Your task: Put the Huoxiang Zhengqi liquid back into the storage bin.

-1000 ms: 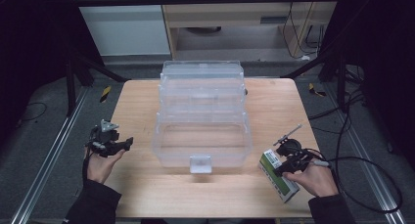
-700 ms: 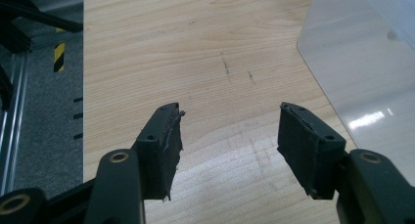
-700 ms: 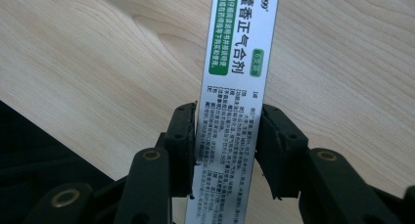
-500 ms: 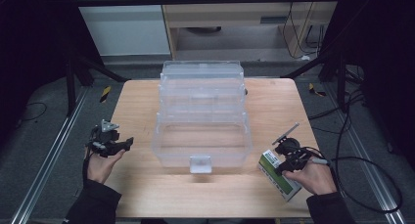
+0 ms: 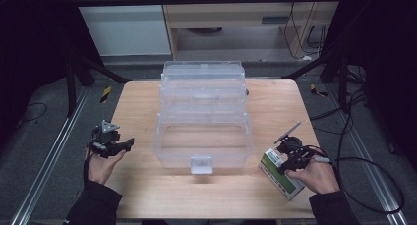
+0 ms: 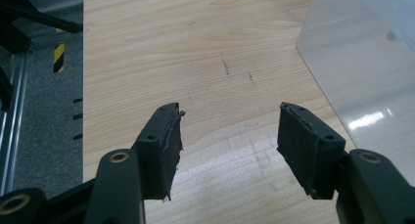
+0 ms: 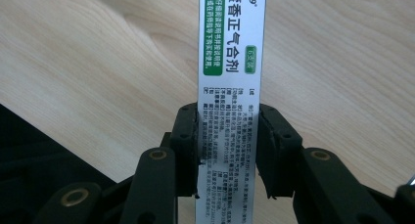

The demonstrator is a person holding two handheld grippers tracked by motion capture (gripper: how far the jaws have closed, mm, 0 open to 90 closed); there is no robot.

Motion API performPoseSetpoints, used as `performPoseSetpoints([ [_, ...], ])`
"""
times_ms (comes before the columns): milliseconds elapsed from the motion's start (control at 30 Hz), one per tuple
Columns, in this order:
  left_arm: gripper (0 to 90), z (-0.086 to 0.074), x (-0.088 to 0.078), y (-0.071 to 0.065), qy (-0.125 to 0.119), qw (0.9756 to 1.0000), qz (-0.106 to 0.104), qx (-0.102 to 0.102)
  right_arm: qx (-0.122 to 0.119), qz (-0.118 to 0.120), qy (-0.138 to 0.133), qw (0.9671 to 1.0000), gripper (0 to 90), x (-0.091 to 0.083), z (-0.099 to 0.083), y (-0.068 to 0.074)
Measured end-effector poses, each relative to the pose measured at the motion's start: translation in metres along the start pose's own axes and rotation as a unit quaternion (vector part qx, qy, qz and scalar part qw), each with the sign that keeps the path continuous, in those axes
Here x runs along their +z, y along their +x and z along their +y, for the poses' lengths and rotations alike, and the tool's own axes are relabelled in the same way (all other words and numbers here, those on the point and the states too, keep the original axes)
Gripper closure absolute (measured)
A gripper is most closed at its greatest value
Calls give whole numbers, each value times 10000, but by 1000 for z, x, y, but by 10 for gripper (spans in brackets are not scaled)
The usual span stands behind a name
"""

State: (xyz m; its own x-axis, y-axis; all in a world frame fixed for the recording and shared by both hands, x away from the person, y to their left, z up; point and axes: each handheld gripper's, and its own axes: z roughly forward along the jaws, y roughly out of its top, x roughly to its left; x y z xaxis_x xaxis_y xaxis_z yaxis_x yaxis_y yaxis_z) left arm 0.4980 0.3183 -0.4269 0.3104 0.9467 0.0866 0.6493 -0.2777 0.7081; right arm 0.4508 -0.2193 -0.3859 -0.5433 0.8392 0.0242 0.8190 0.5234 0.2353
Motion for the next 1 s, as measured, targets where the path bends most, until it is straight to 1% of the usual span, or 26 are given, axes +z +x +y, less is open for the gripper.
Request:
performPoseSetpoints([
  [67,409,0,0,0,1,10000,-4,-2,2,-39,-107,9999,642,-5,0,-2],
  [100,409,0,0,0,-1,10000,-3,-1,50,-54,-139,9999,642,-7,0,-2],
  [133,409,0,0,0,2,10000,-4,1,38,-81,-240,9997,642,-10,0,-4],
  [200,409,0,0,-1,4,10000,-2,1,120,-119,-377,9991,642,-17,0,-5],
  [233,409,0,0,-1,4,10000,-2,1,120,-119,-377,9991,642,-17,0,-5],
  [267,409,0,0,0,6,10000,-2,1,155,-170,-535,9983,642,-24,1,-7],
  [400,408,-1,1,0,12,10000,-5,-3,210,-252,-800,9963,642,-37,2,-9],
  [600,408,0,1,-1,10,10000,-9,0,167,-246,-1074,9938,642,-51,7,-9],
  [667,408,-1,1,0,17,10000,-5,-1,161,-268,-1199,9923,643,-56,8,-9],
  [800,408,-1,2,-1,19,10000,-2,14,141,-330,-1348,9902,643,-66,12,-8],
  [900,408,-1,2,-2,29,10000,-6,19,116,-330,-1449,9888,642,-73,16,-9],
  [1000,410,-1,3,-2,53,10000,-3,29,13,-358,-1573,9869,642,-78,21,-7],
])
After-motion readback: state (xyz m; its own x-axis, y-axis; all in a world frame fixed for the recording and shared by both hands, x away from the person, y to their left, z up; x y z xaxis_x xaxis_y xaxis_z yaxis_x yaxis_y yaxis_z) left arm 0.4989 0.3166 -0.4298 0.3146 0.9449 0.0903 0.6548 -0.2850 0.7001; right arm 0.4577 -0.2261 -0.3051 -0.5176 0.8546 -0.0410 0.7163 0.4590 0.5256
